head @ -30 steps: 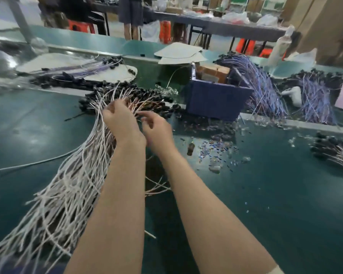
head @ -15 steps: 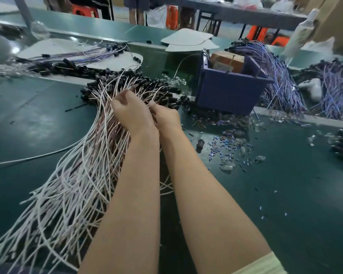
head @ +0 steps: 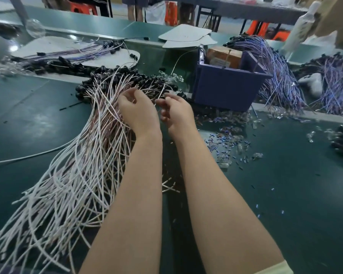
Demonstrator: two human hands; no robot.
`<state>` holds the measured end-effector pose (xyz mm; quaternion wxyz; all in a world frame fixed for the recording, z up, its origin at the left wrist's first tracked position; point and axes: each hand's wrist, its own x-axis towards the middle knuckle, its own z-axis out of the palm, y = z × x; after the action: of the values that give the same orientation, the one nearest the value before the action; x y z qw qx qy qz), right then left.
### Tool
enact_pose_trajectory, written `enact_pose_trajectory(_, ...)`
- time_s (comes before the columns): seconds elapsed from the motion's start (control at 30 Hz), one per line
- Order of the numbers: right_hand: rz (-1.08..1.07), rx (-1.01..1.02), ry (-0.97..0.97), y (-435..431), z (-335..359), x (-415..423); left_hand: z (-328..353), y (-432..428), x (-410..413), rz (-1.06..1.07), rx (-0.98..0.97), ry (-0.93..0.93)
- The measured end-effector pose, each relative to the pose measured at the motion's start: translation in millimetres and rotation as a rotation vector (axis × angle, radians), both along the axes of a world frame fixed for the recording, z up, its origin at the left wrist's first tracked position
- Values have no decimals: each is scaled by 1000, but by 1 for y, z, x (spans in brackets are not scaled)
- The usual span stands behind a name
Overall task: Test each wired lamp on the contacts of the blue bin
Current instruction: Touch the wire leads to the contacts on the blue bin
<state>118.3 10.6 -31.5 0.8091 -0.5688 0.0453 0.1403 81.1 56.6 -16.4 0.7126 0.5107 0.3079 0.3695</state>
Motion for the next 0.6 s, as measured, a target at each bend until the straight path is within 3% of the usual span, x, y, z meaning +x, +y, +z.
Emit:
enact_pose_trajectory(0.1,115,-138,-284,-9,18,-8,5,-6,2,-167,352,89)
enact_pose_trajectory(0.2,173,-150,-445,-35,42,-11,19,-14,6,-342,523,218)
enact_pose_trajectory(0.3,159,-194,-451,-69,53,-16,33,-25,10,-530,367,186)
enact_pose_trajectory(0.37,136,-344,-446,-89,50,-22,36,-39,11,-592,318,125)
enact_pose_trajectory(0.5,165,-551,-455,-123,38,-38,28,-78,11,-689,585,67)
enact_pose_trajectory(0.6,130,-472,-444,-144,27,-45,16,-99,7,-822,797,87)
